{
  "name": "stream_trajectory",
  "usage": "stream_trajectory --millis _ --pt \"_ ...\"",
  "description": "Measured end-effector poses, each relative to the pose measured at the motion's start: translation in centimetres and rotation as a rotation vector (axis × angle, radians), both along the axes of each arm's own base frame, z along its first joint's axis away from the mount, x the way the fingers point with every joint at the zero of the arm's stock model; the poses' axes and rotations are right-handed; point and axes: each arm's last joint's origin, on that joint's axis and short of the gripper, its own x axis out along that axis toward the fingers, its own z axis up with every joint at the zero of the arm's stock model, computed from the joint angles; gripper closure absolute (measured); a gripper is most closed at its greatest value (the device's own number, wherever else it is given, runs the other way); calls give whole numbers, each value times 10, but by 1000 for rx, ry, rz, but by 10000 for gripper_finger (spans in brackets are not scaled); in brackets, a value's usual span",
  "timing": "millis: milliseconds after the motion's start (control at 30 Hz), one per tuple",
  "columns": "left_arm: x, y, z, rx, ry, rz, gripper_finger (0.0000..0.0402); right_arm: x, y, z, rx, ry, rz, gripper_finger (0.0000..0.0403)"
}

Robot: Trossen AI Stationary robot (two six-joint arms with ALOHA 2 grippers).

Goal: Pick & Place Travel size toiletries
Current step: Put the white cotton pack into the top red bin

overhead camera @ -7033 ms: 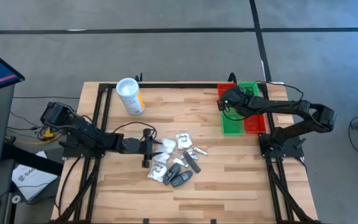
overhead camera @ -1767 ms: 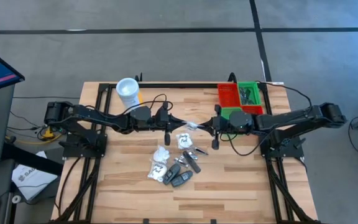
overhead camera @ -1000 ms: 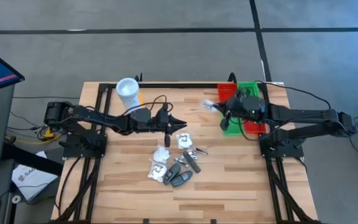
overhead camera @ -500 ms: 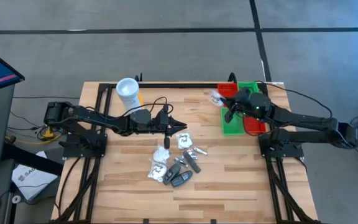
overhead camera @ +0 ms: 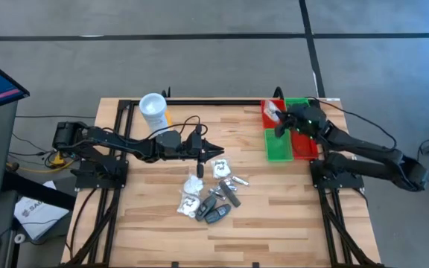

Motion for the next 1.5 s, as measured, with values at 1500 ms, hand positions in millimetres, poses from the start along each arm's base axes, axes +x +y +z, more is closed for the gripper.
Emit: stream_trajectory --millis 1500 --pt "0 0 0 8 0 0 366 4 -74 -68 136 93 -124 402"
